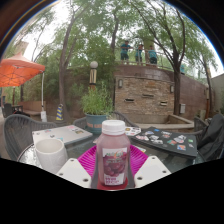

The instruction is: Pour water

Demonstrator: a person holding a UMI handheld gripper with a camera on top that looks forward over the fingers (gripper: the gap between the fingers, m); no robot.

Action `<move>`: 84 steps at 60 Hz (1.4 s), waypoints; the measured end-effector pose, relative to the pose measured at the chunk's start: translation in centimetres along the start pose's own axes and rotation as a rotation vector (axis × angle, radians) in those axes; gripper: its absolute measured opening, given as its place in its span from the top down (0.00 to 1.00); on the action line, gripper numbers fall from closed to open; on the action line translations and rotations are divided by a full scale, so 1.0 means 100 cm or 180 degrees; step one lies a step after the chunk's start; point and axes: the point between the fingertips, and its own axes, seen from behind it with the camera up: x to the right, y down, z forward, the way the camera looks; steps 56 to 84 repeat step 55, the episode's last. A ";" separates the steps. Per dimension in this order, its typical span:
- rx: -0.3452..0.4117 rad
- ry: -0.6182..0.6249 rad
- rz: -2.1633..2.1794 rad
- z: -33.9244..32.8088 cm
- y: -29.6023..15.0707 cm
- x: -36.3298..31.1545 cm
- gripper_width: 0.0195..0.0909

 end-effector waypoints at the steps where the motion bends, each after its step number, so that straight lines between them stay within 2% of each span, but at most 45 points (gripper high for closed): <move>1: -0.0004 0.0000 -0.0011 0.000 0.000 -0.001 0.67; 7: -0.0029 0.0053 0.0040 0.001 0.001 -0.002 0.62; 13: -0.0148 0.0065 0.0011 -0.003 0.001 0.001 0.44; 15: -0.0288 0.0104 -0.0039 -0.006 0.007 0.005 0.30; 17: -0.0377 0.0127 -0.0086 -0.012 0.011 0.005 0.12; 18: -0.0399 0.0131 -0.0105 -0.014 0.010 0.006 0.07; 29: -0.0357 0.0051 -0.0370 -0.078 -0.003 -0.008 0.11; 36: -0.0385 0.0176 -0.0386 -0.138 -0.011 -0.009 0.11; 55: -0.0437 0.0170 -0.0026 -0.303 -0.012 -0.024 0.11; 84: -0.0437 0.0170 -0.0026 -0.303 -0.012 -0.024 0.11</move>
